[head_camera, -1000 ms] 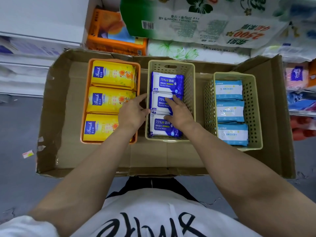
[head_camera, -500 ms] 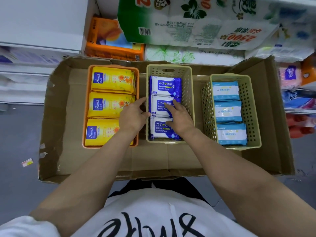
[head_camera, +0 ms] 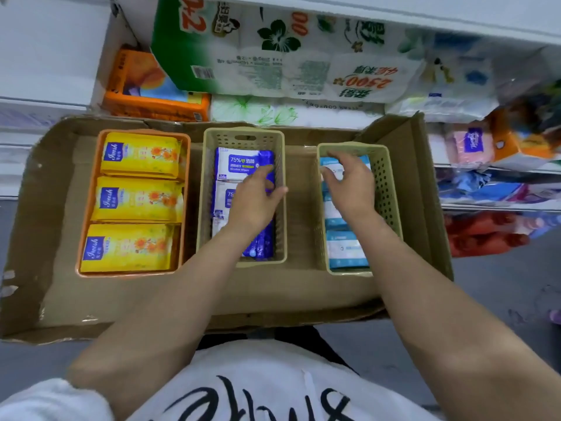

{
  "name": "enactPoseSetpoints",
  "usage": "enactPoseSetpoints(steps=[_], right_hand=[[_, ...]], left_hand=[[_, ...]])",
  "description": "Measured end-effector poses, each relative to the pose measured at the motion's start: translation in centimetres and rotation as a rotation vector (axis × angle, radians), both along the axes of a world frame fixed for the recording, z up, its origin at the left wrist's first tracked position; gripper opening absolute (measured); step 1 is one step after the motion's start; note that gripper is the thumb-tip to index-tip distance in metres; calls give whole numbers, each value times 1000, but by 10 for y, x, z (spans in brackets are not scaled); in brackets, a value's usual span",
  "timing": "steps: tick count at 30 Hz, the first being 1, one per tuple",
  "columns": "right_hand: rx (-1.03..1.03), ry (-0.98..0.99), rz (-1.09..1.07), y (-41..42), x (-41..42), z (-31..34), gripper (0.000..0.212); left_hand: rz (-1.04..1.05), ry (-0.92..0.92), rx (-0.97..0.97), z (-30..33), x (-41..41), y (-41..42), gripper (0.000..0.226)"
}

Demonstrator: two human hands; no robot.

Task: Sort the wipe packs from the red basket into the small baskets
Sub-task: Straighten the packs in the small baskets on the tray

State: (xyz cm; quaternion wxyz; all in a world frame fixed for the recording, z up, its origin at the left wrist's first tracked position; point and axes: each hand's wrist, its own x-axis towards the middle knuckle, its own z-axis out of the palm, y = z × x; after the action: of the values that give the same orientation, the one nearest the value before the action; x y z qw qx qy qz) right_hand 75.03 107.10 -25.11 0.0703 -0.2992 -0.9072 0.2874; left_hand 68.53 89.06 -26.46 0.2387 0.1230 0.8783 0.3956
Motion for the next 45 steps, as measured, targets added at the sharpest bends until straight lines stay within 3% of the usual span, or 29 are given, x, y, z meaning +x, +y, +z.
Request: enactPoseSetpoints(steps=[4,7,12,26,35,41,45], right_hand=[[-41,-138,-21,64,30,-17,41],[-42,-227,106,87,32,-36,46],[17,-360,316,99,23,-60,56],[94,-230,392,103,51,-52,50],[87,-367,435,93,75,-53,52],[118,-245,457,72,88,-46,51],[142,-321,577,55,105,-52,47]], left_hand=[[-29,-133,25,-13,25,59,55],[-12,-146,-54,-29,31,85,60],[69,-212,-28,-44,32,103,65],[169,-334,34,-41,33,104,67],[149,-240,-1,-39,32,101,66],[164,-192,-34,-40,23,87,64],[114,-124,-96,-37,19,85,62]])
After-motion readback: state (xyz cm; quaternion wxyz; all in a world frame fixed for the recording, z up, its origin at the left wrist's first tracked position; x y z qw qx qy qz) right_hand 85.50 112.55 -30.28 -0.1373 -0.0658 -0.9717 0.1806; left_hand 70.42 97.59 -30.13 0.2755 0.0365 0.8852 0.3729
